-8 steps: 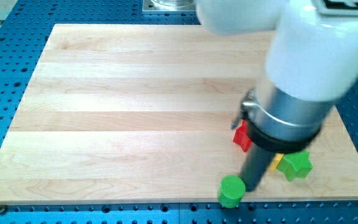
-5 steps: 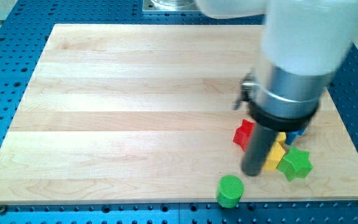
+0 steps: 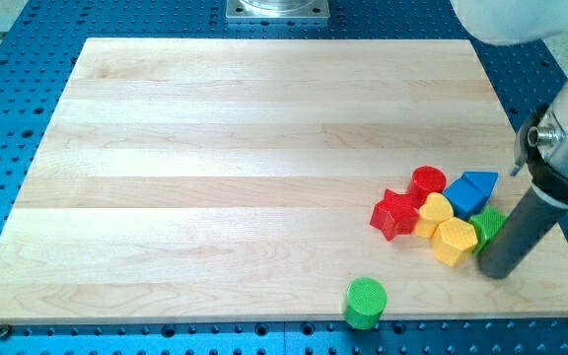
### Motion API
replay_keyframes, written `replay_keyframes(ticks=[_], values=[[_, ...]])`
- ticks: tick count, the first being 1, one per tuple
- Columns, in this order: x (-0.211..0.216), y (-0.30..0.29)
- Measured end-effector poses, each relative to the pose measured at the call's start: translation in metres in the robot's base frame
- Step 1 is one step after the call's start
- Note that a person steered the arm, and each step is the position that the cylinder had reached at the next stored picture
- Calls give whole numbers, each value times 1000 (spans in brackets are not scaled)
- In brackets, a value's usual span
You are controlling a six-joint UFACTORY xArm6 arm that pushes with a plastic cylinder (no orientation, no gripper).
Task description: Slide the red circle to the top left side of the board
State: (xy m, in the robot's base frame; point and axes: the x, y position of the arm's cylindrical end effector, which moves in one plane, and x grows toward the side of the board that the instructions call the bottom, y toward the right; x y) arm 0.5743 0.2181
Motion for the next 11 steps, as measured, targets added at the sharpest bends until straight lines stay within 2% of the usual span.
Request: replay_keyframes(ticks=[1,4,6,7,8,9,11], values=[[22,40],[-156,-113],[-234,-172],[-254,-200],[-243,-167],[-226,-187],[-300,-303]])
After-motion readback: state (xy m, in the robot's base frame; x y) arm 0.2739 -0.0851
